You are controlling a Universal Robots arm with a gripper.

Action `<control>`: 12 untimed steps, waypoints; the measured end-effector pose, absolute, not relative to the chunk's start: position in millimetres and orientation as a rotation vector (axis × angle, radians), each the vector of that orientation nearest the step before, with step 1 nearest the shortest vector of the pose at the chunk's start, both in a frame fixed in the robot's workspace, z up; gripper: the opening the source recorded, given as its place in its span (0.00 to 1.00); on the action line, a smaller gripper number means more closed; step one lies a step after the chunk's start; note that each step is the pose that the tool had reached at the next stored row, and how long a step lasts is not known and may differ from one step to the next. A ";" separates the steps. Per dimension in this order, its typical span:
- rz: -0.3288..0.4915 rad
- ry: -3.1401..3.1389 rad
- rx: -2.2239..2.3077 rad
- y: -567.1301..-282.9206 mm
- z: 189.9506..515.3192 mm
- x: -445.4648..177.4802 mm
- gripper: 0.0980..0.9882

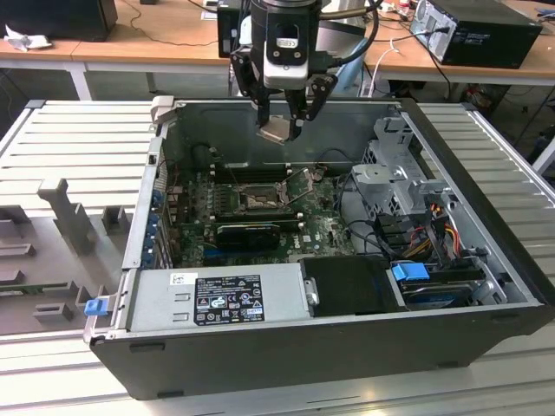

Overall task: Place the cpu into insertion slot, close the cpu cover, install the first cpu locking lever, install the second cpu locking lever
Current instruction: 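Place the cpu into insertion slot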

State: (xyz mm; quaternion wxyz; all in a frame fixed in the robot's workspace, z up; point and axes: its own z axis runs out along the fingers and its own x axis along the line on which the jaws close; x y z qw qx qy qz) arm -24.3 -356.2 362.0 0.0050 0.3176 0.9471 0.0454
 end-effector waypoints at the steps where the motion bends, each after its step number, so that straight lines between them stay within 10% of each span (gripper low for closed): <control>1: 0.142 2.962 1.006 -356.2 362.0 -24.3 0.49; 12: 0.141 2.893 1.175 -356.2 361.3 -24.4 0.49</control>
